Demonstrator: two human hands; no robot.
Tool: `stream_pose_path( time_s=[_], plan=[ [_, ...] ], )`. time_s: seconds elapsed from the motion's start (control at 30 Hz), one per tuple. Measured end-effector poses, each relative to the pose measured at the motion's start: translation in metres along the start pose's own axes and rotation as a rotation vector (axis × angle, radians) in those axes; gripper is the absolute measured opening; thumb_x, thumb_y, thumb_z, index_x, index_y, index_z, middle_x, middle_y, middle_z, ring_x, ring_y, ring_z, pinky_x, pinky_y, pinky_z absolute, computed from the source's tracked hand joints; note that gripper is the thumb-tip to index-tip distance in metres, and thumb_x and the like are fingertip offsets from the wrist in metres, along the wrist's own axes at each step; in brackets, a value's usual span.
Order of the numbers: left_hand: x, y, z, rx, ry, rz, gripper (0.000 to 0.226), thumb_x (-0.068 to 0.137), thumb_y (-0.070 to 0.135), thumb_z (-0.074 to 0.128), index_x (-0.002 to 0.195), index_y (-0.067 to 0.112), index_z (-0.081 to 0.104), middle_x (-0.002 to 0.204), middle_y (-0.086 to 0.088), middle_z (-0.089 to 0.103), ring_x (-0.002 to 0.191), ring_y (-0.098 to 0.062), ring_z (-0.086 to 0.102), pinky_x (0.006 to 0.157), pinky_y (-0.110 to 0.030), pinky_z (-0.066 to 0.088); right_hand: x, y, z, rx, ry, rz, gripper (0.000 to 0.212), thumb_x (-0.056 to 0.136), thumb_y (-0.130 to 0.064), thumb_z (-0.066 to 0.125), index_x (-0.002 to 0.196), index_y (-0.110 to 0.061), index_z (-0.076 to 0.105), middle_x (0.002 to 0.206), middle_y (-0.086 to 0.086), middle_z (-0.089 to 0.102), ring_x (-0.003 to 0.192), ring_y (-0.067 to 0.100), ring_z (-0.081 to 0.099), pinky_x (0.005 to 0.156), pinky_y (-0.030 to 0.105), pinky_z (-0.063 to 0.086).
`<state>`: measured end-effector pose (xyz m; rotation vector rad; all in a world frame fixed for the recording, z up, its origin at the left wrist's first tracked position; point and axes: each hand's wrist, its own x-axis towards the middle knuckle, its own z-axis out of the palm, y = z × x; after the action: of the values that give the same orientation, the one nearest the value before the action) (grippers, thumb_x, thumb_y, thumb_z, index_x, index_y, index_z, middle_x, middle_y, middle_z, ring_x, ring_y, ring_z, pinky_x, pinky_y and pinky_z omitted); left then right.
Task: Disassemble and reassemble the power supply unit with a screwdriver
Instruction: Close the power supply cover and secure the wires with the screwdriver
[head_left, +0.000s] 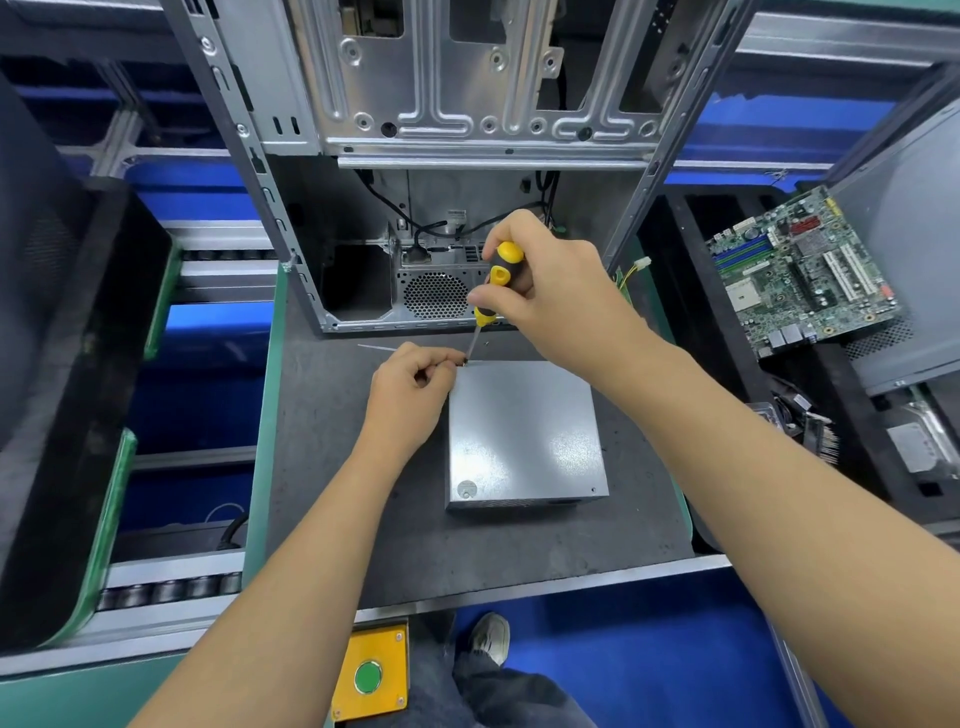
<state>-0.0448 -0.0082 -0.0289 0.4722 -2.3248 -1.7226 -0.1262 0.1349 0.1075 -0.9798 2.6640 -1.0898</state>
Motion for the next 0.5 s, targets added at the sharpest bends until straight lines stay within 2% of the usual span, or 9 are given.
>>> stream_pose_path(
  time_s=[0.07,0.2,0.3,0.4,0.5],
  plan=[
    [0.0004,-0.0007,0.0002,0.001,0.001,-0.007,0.040,0.094,0.007,0.059,0.085,0.044,0.069,0.096,-0.011,0.063,0.079,-0.013,0.057,0.070,-0.008,0.043,0.0005,-0.0005,0.0005,-0.016,0.000,-0.011,0.028,0.089,-0.029,0.071,0.104,-0.019,0.050,0.081,-0.001,0.063,0.071,0.016,0.060,0.072,0.037,0.054],
    [-0.0005,-0.0009,0.0006,-0.013,0.002,-0.005,0.040,0.094,0.006,0.058,0.085,0.044,0.069,0.098,-0.013,0.063,0.079,-0.017,0.057,0.069,-0.008,0.043,0.0011,-0.0025,0.0019,-0.036,-0.003,-0.013,0.028,0.089,-0.030,0.071,0.104,-0.019,0.050,0.077,-0.006,0.059,0.067,0.009,0.057,0.068,0.029,0.052],
    [-0.0008,-0.0006,0.0006,-0.017,0.006,-0.006,0.040,0.094,0.005,0.058,0.086,0.043,0.069,0.098,-0.013,0.062,0.079,-0.018,0.057,0.070,-0.009,0.044,0.0003,-0.0032,0.0010,-0.043,-0.007,-0.016,0.028,0.089,-0.030,0.071,0.104,-0.019,0.050,0.077,-0.006,0.059,0.068,0.009,0.057,0.068,0.029,0.052],
    [-0.0021,0.0011,-0.0001,-0.021,0.012,0.000,0.040,0.093,0.004,0.060,0.087,0.042,0.069,0.090,-0.012,0.058,0.069,-0.007,0.052,0.069,-0.007,0.042,-0.0006,-0.0043,0.0000,-0.063,-0.018,-0.013,0.029,0.089,-0.031,0.072,0.103,-0.018,0.050,0.078,-0.005,0.059,0.069,0.013,0.058,0.070,0.033,0.053],
    [-0.0036,0.0032,-0.0007,-0.037,0.020,0.007,0.036,0.091,0.005,0.064,0.089,0.040,0.070,0.081,-0.003,0.048,0.065,0.001,0.047,0.068,-0.006,0.040,0.0009,-0.0072,-0.0013,-0.111,-0.024,-0.009,0.034,0.088,-0.034,0.073,0.100,-0.015,0.047,0.076,-0.003,0.056,0.071,0.020,0.057,0.069,0.038,0.052]
  ],
)
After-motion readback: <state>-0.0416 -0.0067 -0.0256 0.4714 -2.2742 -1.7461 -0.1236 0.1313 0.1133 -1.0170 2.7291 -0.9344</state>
